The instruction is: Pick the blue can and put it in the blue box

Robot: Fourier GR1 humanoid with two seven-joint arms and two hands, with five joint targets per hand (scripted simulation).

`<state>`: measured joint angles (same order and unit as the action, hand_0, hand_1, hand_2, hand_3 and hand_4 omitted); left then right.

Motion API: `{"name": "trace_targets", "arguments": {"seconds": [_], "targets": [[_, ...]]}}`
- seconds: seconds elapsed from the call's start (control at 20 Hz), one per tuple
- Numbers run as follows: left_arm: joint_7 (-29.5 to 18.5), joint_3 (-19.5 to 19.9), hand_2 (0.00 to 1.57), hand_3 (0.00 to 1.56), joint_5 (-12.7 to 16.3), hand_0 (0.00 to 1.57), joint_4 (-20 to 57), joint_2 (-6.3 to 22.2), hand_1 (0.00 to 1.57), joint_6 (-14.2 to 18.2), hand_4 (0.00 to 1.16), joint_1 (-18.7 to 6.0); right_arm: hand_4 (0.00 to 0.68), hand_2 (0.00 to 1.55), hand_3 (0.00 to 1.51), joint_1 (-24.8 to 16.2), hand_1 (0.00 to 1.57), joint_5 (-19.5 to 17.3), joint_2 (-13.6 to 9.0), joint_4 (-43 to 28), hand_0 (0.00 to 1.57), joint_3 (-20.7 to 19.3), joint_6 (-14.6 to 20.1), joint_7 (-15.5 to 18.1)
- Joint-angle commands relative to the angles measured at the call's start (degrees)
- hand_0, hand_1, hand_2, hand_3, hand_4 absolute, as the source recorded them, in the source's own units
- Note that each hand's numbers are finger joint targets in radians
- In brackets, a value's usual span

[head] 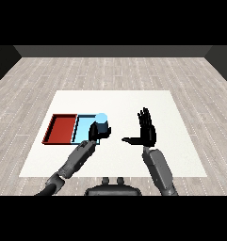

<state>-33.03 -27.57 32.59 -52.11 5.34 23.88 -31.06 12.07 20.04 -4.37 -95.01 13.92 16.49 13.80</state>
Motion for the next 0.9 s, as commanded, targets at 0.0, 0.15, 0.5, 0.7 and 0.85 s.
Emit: {"name": "trace_targets", "arguments": {"seconds": [0.0,0.15,0.5,0.7,0.85], "targets": [[0.8,2.2,1.57,1.52,-2.6,1.57,1.2,4.0,1.57,1.6,1.14,-1.5,0.000,0.00,0.00,-2.6,0.00,3.8,-1.5,-3.3,0.00,-5.5,-0.5,-0.7],[5.8,4.6,1.57,1.52,-3.1,1.57,0.7,6.7,1.57,2.0,1.15,-2.6,0.000,0.00,0.00,-3.4,0.00,5.0,-0.8,0.3,0.00,-7.2,-3.6,2.8],[19.3,2.4,1.57,1.49,-9.6,1.57,11.9,12.8,1.57,7.3,1.09,-10.7,0.000,0.00,0.00,-5.4,0.00,6.0,-1.3,1.3,0.00,-8.1,-5.4,3.5],[20.9,1.1,1.53,1.44,-12.1,1.57,21.9,13.6,1.57,5.3,0.99,-9.3,0.000,0.00,0.00,-7.4,0.00,6.6,-1.2,-0.7,0.00,-8.0,-5.7,2.9],[28.2,-0.8,1.35,1.18,-14.3,1.44,29.9,8.8,1.44,8.5,0.94,-12.9,0.000,0.00,0.00,-6.8,0.00,4.5,0.3,2.3,0.00,-7.1,-4.3,4.5]]}}
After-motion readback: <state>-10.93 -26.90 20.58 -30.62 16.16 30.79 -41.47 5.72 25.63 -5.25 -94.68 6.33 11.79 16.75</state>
